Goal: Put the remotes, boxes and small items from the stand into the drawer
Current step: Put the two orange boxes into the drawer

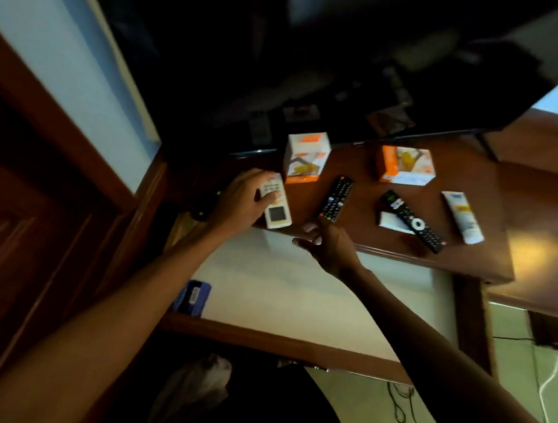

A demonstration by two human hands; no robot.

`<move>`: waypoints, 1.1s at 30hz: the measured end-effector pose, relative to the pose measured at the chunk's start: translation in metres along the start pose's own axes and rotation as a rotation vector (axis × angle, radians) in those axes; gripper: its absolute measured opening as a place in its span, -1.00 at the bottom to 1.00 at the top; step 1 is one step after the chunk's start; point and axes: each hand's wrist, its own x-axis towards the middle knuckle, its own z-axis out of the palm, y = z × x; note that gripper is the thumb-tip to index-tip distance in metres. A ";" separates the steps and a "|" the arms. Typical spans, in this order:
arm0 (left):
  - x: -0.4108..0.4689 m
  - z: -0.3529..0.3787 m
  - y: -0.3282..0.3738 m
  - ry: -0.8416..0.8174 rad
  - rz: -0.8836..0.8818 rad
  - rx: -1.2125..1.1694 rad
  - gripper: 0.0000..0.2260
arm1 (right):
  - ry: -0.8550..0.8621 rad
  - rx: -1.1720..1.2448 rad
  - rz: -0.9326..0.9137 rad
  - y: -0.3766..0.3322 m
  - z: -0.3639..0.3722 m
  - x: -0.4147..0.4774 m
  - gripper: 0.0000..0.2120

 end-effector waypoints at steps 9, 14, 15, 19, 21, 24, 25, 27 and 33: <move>0.082 0.061 0.024 0.030 0.001 0.344 -0.22 | 0.208 -0.047 0.161 0.081 -0.120 0.045 -0.65; 0.086 0.077 0.034 0.155 -0.053 0.274 -0.39 | 0.255 -0.093 0.249 0.131 -0.167 0.088 -0.47; 0.087 0.079 0.037 0.171 -0.052 0.245 -0.43 | 0.283 -0.081 0.296 0.141 -0.171 0.099 -0.40; 0.095 0.085 0.051 0.176 -0.029 0.171 -0.60 | 0.360 0.098 0.567 0.167 -0.185 0.134 -0.14; 0.102 0.088 0.061 0.176 -0.006 0.175 -0.65 | 0.342 0.193 0.662 0.176 -0.187 0.145 -0.04; 0.120 0.093 0.081 0.195 0.067 0.160 -0.66 | 0.303 0.301 0.723 0.187 -0.189 0.157 0.09; 0.126 0.094 0.089 0.201 0.091 0.146 -0.65 | 0.289 0.317 0.733 0.191 -0.189 0.161 0.10; 0.140 0.099 0.104 0.196 0.103 0.080 -0.64 | 0.257 0.334 0.745 0.199 -0.190 0.166 0.09; 0.164 0.112 0.131 0.159 0.120 -0.002 -0.65 | 0.233 0.370 0.706 0.218 -0.181 0.170 -0.10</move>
